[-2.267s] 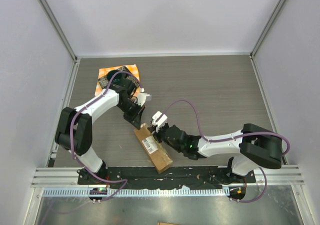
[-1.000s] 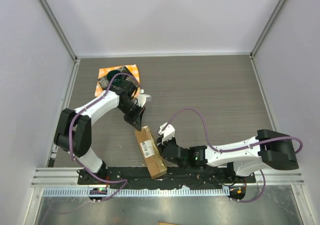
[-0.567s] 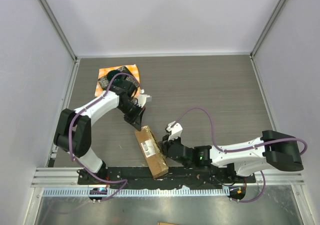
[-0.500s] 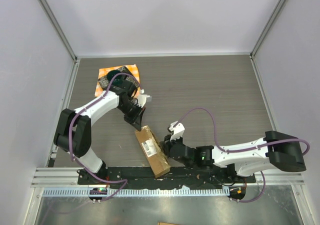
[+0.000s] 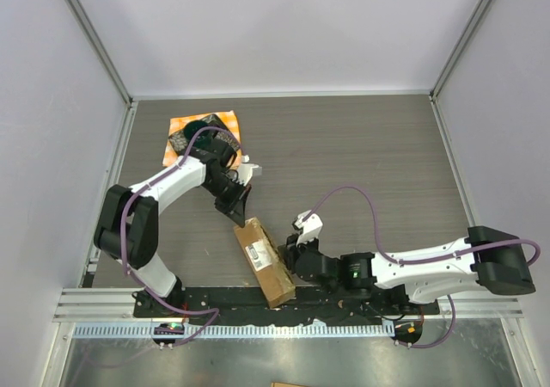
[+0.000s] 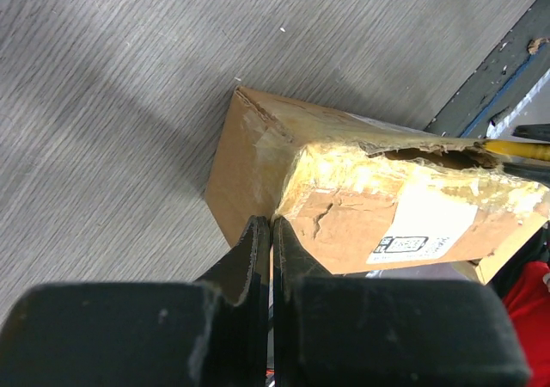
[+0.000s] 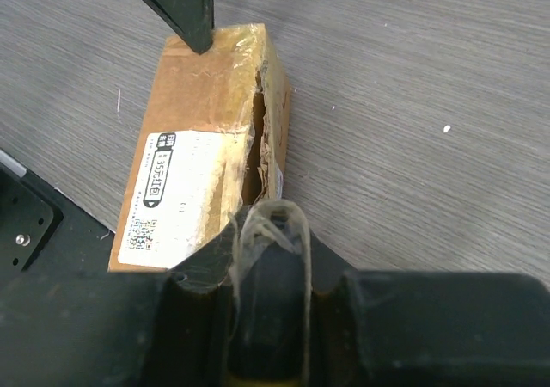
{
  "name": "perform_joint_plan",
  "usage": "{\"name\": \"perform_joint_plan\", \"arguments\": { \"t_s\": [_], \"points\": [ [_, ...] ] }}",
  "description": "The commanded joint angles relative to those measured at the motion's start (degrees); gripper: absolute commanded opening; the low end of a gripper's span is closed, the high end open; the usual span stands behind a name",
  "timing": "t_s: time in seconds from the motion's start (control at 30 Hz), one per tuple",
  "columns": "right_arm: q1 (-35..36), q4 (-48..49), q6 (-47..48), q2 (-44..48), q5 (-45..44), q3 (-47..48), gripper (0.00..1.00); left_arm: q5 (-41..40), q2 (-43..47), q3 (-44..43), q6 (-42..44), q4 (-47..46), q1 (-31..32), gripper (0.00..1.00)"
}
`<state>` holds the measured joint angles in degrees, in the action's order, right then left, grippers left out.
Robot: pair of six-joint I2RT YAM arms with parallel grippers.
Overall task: Unpack the express box
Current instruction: Cut the express box at the center of the board.
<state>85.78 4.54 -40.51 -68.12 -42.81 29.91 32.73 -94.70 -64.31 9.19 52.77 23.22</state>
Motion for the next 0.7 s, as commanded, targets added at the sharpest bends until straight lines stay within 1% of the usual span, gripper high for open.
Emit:
{"name": "perform_joint_plan", "arguments": {
  "t_s": [0.0,0.17,0.23,0.27,0.3,0.37,0.5,0.57,0.6,0.67],
  "points": [
    [1.8,-8.4,3.9,3.8,-0.1,3.0,0.01,-17.9,-3.5,0.9,4.7,-6.4,-2.5,0.0],
    [1.8,-9.4,4.2,3.8,0.1,3.9,0.01,-17.9,-3.3,0.6,4.8,-6.0,-2.5,0.0],
    [2.2,-7.0,5.2,4.8,0.4,2.9,0.01,-17.7,-3.4,0.6,4.7,-5.9,-2.5,0.0],
    [3.6,-5.4,7.3,5.4,-0.4,1.3,0.01,-17.6,-3.3,0.7,4.7,-5.9,-2.5,0.0],
    [3.9,-2.5,8.1,5.6,-0.6,0.5,0.01,-17.4,-3.4,0.7,4.7,-6.0,-2.5,0.0],
    [4.0,-0.6,10.4,5.0,-0.1,-0.8,0.01,-17.1,-3.3,0.5,4.7,-5.8,-2.4,0.0],
    [4.8,7.3,16.5,2.4,-0.7,-2.1,0.01,-15.5,-2.7,-1.3,4.7,-4.8,-1.4,0.0],
    [4.8,8.2,18.3,0.4,-1.3,-0.7,0.01,-15.2,-2.3,-2.8,4.7,-3.0,-0.7,0.0],
    [4.8,8.6,20.2,0.2,-2.1,-0.3,0.01,-15.0,-2.2,-4.7,5.0,-2.3,-0.2,0.0],
    [4.8,9.6,20.9,1.3,-2.5,0.1,0.01,-15.1,-1.5,-6.6,4.9,-0.8,0.2,0.0]
  ]
}}
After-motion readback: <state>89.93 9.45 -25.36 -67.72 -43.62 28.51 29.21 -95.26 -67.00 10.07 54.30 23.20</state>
